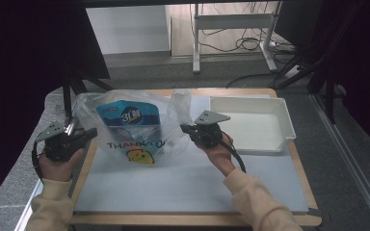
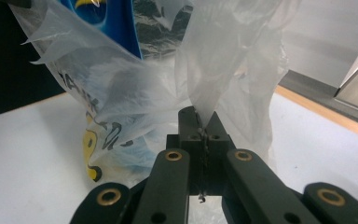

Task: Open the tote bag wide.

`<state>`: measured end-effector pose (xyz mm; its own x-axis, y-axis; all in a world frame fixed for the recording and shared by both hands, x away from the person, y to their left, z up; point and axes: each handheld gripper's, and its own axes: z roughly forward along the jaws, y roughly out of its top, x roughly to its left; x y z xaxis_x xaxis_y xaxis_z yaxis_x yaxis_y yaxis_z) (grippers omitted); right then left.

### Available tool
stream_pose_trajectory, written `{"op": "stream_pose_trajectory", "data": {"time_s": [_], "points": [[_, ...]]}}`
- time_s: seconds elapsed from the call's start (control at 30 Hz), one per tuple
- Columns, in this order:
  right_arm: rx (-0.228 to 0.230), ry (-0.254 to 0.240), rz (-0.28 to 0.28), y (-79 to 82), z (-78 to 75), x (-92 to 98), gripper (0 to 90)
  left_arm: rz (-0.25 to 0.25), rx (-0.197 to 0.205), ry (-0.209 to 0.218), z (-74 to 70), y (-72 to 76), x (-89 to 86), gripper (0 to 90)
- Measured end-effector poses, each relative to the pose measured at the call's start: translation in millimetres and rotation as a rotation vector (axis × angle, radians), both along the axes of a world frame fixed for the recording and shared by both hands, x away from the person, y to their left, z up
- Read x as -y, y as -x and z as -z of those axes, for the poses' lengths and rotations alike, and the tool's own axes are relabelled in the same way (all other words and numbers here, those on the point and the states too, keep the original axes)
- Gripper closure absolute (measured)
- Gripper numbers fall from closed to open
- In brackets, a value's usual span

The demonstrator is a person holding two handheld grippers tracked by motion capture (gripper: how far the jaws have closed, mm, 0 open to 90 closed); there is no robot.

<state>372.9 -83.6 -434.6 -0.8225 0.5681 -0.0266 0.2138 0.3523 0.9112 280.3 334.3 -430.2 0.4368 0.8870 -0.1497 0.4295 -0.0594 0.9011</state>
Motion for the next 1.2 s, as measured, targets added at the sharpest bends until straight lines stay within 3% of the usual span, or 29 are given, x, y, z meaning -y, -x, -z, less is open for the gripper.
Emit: {"op": "stream_pose_trajectory", "data": {"time_s": [0.2,0.43,0.87,1.2], "points": [[-0.029,0.027,0.001,-2.8,15.9,-7.0,88.8,-0.004,-0.009,-0.024,8.6,-2.3,3.2,90.0],[-0.04,0.028,-0.004,-4.6,24.0,-10.7,88.8,-0.006,-0.027,-0.031,14.2,-2.4,1.9,90.0],[-0.107,0.019,-0.002,-3.1,49.6,0.1,88.8,-0.001,-0.078,-0.017,28.2,3.8,-3.7,90.0],[-0.138,0.055,-0.017,-0.5,65.8,-6.2,88.8,-0.001,-0.136,-0.025,47.7,6.3,-3.2,90.0]]}}
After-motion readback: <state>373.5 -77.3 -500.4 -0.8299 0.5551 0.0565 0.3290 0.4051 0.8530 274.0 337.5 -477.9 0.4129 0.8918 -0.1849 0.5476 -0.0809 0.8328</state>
